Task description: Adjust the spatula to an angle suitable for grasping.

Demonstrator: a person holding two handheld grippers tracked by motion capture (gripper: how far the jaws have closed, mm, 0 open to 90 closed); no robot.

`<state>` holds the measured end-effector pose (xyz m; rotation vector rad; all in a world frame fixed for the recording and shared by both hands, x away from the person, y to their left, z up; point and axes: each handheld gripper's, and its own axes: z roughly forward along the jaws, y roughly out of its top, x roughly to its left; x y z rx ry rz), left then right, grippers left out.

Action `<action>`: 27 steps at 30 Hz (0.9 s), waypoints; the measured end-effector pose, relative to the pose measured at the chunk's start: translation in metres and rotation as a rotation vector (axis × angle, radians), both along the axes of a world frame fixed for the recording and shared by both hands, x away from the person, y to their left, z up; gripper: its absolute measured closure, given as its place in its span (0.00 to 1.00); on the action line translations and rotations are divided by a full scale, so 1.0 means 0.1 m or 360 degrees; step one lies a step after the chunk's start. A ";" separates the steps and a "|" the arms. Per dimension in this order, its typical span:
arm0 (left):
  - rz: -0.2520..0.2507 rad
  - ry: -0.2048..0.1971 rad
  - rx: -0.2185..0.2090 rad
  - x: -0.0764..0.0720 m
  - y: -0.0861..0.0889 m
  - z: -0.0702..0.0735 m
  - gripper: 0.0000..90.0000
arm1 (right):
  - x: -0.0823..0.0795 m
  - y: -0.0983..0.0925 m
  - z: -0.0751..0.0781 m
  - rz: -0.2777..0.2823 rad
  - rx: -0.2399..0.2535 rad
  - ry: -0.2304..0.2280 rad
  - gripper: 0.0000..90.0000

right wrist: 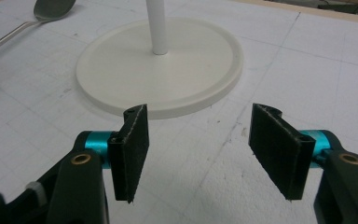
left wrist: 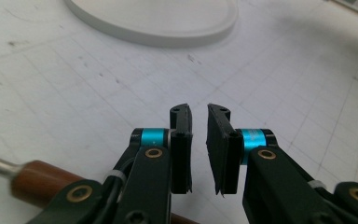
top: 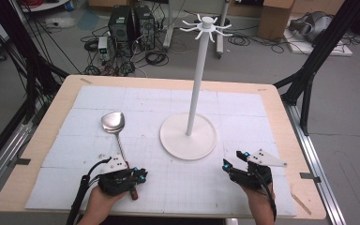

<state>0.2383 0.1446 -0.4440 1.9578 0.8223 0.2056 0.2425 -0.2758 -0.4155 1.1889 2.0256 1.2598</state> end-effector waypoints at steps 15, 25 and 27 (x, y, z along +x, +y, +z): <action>0.0042 0.0035 0.0229 -0.07 0.05 -0.02 0.98 | -0.01 -0.01 0.00 -0.0001 -0.0009 -0.0011 0.42; 0.0200 0.0084 0.0247 -0.11 0.47 0.05 0.99 | -0.01 -0.01 0.01 -0.0006 -0.0005 -0.0009 0.42; 0.0214 0.0078 0.0280 -0.12 0.49 0.06 0.99 | -0.01 0.00 0.01 -0.0004 -0.0005 -0.0007 0.42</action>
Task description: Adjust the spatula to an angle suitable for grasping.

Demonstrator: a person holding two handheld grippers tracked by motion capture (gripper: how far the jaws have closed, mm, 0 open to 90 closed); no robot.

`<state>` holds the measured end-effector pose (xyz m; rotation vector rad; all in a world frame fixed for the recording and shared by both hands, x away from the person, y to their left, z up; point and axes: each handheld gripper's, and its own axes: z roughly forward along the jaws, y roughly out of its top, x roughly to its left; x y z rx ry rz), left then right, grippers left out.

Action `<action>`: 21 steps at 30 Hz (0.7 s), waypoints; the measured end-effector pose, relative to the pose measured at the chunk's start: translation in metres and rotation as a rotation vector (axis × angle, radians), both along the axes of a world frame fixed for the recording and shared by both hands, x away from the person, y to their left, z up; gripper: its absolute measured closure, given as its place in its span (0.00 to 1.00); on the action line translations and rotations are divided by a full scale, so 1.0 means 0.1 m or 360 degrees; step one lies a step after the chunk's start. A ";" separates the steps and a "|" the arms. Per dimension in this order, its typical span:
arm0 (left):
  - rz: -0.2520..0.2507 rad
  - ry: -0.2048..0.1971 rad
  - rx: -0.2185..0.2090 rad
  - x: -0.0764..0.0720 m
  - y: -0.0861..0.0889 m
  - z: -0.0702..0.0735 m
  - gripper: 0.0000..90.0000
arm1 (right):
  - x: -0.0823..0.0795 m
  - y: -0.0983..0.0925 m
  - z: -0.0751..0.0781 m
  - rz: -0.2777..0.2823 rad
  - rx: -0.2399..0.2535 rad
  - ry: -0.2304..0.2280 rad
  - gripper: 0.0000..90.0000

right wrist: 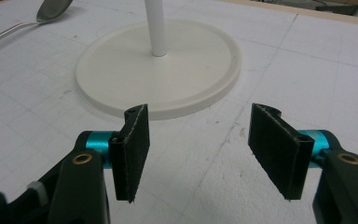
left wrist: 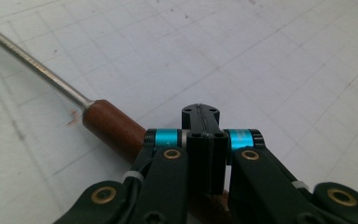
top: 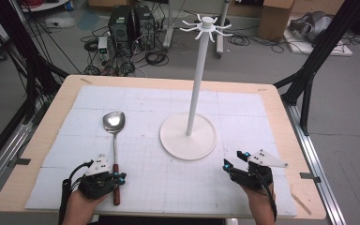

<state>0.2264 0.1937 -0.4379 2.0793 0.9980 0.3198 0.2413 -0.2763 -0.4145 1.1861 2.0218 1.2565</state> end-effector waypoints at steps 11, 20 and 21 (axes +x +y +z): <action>0.0198 0.0043 0.0055 0.05 0.38 0.04 0.99 | 0.00 0.00 0.00 -0.0002 0.0004 0.0004 0.42; 0.0323 0.0036 0.0093 0.11 0.63 0.04 0.98 | -0.01 -0.02 0.00 -0.0009 0.0005 0.0007 0.42; 0.0336 0.0034 0.0096 0.11 0.65 0.04 0.98 | -0.01 -0.02 -0.01 -0.0010 0.0007 0.0009 0.42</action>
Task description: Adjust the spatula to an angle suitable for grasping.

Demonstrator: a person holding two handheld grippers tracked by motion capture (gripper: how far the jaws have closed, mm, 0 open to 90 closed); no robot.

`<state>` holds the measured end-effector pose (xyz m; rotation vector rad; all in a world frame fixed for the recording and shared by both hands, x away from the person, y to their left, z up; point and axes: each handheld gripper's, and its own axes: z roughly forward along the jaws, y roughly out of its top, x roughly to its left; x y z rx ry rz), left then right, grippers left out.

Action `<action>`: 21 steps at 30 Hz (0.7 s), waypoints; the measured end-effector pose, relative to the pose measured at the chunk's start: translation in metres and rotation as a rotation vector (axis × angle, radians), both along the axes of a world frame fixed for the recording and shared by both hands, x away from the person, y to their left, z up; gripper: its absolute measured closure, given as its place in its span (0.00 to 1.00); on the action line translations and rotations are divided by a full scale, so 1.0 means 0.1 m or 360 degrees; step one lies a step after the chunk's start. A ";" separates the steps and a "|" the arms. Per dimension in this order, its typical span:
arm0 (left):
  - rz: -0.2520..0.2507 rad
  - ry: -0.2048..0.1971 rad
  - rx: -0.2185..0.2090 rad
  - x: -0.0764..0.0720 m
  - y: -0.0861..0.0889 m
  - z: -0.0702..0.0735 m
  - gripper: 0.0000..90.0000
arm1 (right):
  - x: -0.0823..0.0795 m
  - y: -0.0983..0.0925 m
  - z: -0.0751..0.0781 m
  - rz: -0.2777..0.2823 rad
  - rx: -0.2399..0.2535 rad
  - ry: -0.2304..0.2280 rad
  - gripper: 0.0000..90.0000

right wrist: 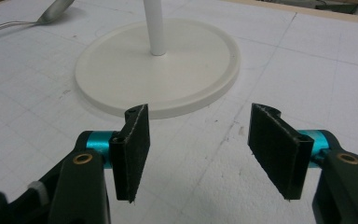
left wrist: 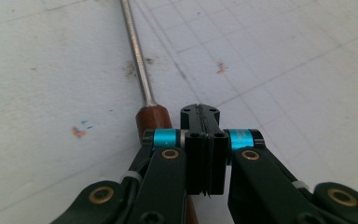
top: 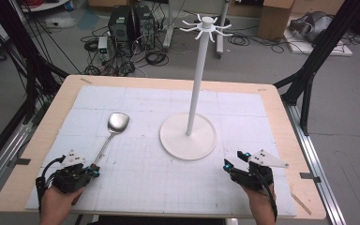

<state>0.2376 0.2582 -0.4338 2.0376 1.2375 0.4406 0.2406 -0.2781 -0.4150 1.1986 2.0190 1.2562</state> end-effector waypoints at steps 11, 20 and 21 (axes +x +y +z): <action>0.0058 -0.0072 -0.0137 0.06 0.19 0.08 0.79 | -0.01 -0.03 0.01 -0.0008 0.0007 -0.0014 0.42; 0.0019 -0.0169 -0.0325 0.41 0.27 0.17 0.40 | -0.06 -0.14 0.05 -0.0054 0.0043 -0.0040 0.42; 0.0023 -0.0171 -0.0319 0.45 0.28 0.15 0.36 | -0.07 -0.15 0.06 -0.0060 0.0044 -0.0039 0.41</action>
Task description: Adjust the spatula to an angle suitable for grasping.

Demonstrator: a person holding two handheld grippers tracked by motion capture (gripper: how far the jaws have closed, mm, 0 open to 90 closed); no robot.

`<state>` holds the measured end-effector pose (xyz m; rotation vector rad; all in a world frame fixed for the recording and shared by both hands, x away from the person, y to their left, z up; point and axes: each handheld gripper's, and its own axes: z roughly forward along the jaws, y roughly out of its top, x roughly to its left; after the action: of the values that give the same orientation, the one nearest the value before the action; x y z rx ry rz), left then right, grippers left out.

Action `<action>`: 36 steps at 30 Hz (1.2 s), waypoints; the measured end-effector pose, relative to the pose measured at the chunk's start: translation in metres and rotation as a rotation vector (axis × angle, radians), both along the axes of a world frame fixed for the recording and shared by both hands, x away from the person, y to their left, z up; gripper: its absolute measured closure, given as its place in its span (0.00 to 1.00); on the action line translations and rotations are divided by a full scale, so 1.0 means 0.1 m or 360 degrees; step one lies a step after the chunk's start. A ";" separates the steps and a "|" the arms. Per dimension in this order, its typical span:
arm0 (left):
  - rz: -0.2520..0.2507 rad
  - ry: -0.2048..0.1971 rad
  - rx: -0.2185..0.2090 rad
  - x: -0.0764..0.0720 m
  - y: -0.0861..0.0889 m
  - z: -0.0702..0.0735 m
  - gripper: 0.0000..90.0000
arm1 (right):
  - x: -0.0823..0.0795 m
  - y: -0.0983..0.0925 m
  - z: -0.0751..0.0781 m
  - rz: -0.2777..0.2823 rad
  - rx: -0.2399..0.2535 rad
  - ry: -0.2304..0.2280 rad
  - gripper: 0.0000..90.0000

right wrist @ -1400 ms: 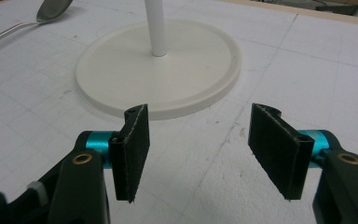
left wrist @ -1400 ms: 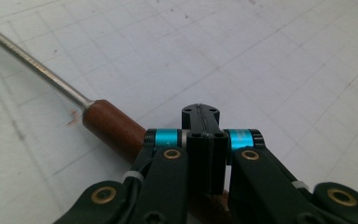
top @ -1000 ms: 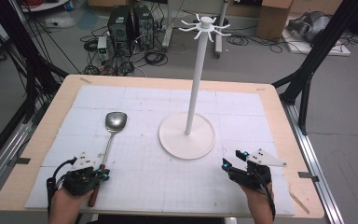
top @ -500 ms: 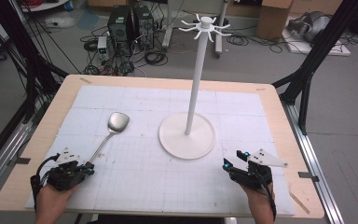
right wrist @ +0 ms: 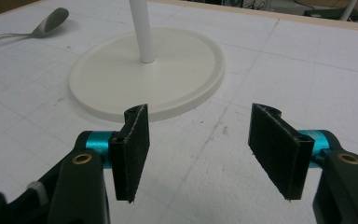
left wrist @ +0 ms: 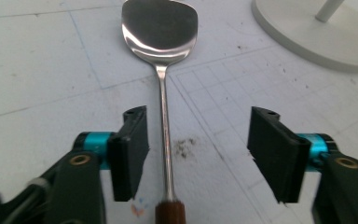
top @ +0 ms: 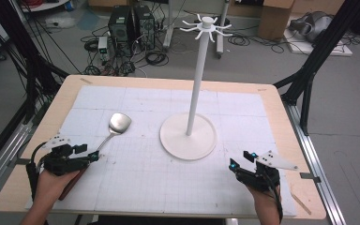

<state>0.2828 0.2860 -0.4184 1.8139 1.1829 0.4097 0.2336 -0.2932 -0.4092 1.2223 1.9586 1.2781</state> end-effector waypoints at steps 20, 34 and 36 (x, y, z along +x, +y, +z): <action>-0.0044 0.0256 0.0174 0.41 -0.09 -0.18 0.64 | -0.07 -0.20 -0.01 -0.0053 0.0001 0.0024 0.22; -0.0048 0.0311 0.0313 0.45 -0.21 -0.14 0.90 | -0.05 -0.17 -0.01 -0.0067 -0.0008 0.0014 0.23; -0.0042 0.0311 0.0321 0.45 -0.22 -0.14 0.90 | -0.05 -0.17 -0.01 -0.0067 -0.0001 0.0024 0.23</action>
<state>0.3279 0.2637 -0.4323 2.0799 1.2867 0.3532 0.2282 -0.3103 -0.4102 1.2697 1.9335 1.2506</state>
